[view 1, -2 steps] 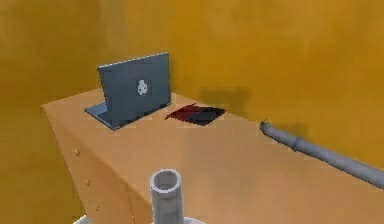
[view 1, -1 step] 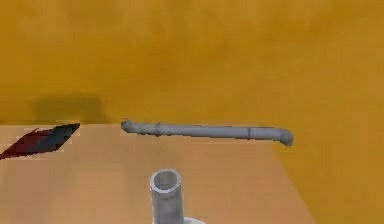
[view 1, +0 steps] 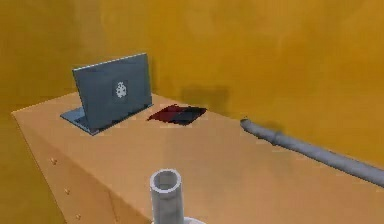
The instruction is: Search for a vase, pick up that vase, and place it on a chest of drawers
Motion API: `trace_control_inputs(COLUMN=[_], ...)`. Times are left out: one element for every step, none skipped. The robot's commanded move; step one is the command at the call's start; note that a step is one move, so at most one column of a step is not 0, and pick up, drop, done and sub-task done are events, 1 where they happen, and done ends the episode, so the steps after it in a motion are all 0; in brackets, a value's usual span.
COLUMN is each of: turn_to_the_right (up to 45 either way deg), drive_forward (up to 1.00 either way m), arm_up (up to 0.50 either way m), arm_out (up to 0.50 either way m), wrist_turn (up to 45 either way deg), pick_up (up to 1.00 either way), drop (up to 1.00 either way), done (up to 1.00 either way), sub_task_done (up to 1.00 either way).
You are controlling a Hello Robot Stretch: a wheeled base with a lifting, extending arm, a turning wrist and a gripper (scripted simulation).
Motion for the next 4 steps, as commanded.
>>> trace_control_inputs(turn_to_the_right=[39.0, 45.0, 39.0, 0.0], drive_forward=[0.00, 0.00, 0.00, 0.15], arm_up=[0.00, 0.00, 0.00, 0.00], arm_out=[0.00, 0.00, 0.00, 0.00], wrist_turn=[0.0, 0.0, 0.0, 0.0], pick_up=[0.00, 0.00, 0.00, 0.00], drop=[0.00, 0.00, 0.00, 0.00], done=[0.00, 0.00, 0.00, 0.00], sub_task_done=[0.00, 0.00, 0.00, 0.00])
